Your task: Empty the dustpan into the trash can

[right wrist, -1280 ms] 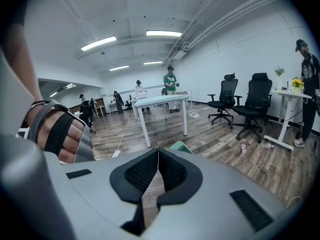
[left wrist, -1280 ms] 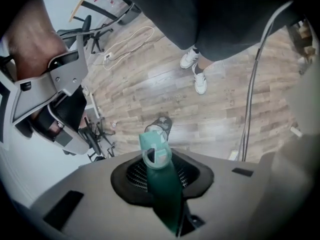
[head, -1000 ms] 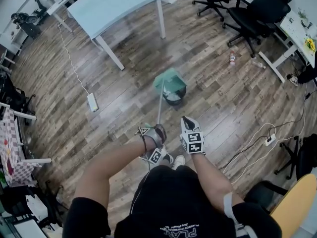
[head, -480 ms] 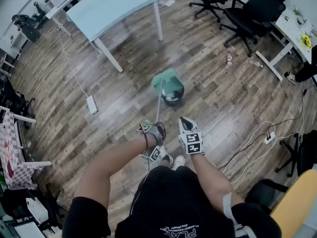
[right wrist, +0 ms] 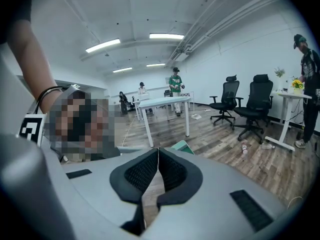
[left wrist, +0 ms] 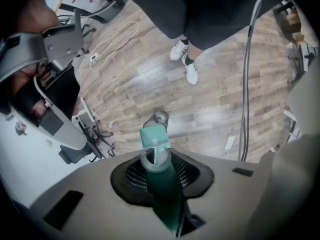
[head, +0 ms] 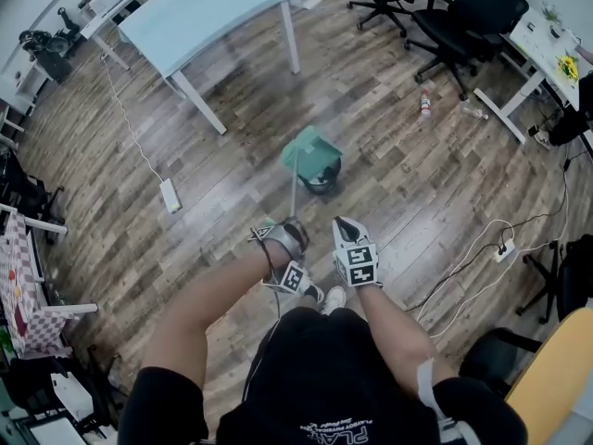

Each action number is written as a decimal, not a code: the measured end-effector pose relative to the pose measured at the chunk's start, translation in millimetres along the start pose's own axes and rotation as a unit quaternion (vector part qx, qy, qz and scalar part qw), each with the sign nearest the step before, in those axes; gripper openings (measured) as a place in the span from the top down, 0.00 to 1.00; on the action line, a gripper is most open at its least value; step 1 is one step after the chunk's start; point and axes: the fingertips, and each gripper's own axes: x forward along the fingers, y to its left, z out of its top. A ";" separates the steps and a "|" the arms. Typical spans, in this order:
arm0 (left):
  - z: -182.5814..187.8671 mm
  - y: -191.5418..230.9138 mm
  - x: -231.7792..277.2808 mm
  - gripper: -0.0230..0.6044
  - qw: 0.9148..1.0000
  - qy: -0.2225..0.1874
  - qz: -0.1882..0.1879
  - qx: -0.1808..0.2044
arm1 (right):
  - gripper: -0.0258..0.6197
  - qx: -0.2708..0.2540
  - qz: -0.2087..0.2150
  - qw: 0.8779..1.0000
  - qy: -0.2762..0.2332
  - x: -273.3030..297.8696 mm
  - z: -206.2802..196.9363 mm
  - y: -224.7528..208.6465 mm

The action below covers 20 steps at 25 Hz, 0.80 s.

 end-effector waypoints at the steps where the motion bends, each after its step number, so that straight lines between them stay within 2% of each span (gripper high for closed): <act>1: 1.0 0.9 1.0 0.81 1.000 -0.004 0.001 -0.012 | 0.92 0.000 0.000 1.000 0.001 0.0 -0.4 -0.5; 6: 1.3 9.1 1.4 0.81 0.997 -0.022 0.013 -0.079 | 0.92 -0.002 0.001 1.000 0.008 0.2 -2.8 0.2; 13: -0.1 20.8 -0.1 0.81 0.984 -0.047 0.010 -0.174 | 0.92 0.000 0.001 1.000 0.016 1.2 -6.1 -4.5; 17: -5.6 27.7 2.7 0.81 0.968 -0.064 0.007 -0.243 | 0.92 0.002 0.002 1.000 0.025 1.4 -13.4 -9.1; 20: -16.7 34.7 2.3 0.81 0.944 -0.077 0.002 -0.320 | 0.92 0.002 0.000 1.000 0.026 2.0 -14.2 -11.7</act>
